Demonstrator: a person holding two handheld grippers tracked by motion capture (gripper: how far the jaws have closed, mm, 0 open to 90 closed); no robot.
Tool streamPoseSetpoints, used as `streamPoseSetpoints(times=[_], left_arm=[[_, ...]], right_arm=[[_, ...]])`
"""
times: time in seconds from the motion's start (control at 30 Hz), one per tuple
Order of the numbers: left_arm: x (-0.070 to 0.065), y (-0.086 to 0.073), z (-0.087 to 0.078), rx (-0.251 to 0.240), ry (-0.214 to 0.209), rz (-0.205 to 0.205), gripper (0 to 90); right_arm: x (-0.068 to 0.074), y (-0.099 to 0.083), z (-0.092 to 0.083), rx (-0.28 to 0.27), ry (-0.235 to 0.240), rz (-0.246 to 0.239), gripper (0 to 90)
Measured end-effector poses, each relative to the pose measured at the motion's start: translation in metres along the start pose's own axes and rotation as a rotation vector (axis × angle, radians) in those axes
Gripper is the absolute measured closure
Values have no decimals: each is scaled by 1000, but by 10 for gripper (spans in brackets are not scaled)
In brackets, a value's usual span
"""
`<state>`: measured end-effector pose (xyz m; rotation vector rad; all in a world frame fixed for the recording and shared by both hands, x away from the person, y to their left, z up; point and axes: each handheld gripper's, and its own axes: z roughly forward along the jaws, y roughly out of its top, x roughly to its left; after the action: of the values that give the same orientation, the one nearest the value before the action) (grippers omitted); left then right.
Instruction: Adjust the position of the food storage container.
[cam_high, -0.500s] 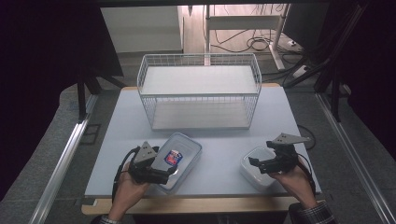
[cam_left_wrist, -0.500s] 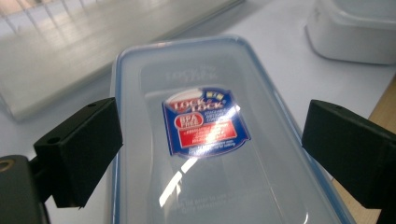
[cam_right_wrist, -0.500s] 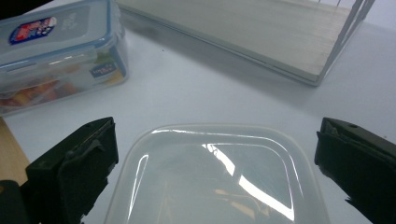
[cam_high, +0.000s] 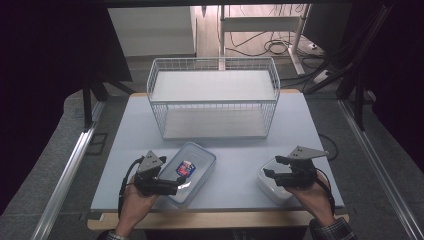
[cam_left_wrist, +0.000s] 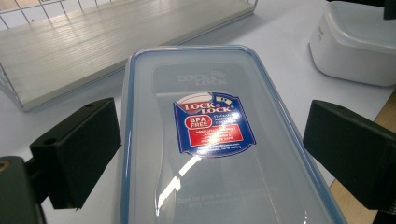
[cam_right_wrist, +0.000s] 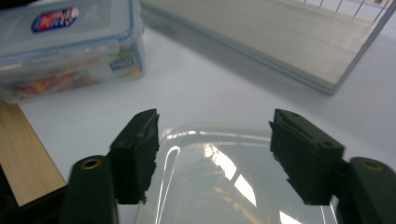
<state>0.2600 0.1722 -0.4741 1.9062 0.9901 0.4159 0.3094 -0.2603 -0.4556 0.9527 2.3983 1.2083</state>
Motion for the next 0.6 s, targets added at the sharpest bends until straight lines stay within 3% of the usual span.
streamPoseSetpoints(times=[0.1,0.27,0.6], left_arm=[[1,-1,-1,2,-8,8,38],[-1,-1,-2,-1,-7,25,34],[5,-7,-10,-8,15,26,40]], right_arm=[[1,0,-3,24,21,2,519],[10,2,-5,42,67,-47,729],[31,1,0,103,148,-69,888]])
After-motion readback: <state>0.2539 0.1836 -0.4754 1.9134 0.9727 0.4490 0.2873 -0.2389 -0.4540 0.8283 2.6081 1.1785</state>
